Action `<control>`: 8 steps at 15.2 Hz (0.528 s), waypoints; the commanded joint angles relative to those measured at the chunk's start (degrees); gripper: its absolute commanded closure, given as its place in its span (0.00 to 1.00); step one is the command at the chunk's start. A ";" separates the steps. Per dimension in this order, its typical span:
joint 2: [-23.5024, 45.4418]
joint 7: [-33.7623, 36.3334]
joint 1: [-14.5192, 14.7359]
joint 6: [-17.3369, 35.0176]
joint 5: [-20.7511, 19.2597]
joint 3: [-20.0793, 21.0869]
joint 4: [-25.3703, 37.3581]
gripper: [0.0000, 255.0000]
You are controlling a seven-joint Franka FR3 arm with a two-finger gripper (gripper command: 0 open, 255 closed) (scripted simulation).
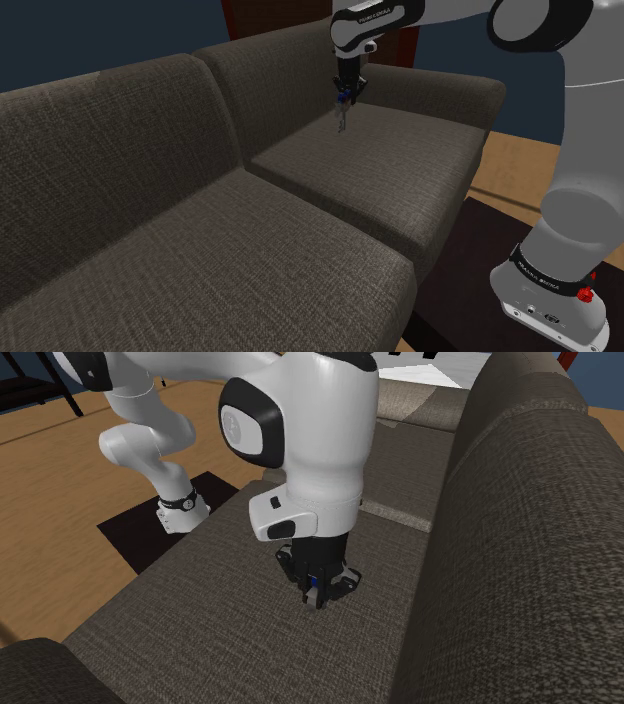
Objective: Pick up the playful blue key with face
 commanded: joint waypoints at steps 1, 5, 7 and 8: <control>0.01 0.00 0.00 0.00 0.00 0.00 -0.02 1.00; 0.10 -0.13 0.04 -0.77 0.04 0.01 0.85 1.00; 0.00 -0.34 0.11 -2.24 0.13 0.05 2.24 1.00; -0.02 -0.45 0.15 -2.98 0.16 0.07 2.96 1.00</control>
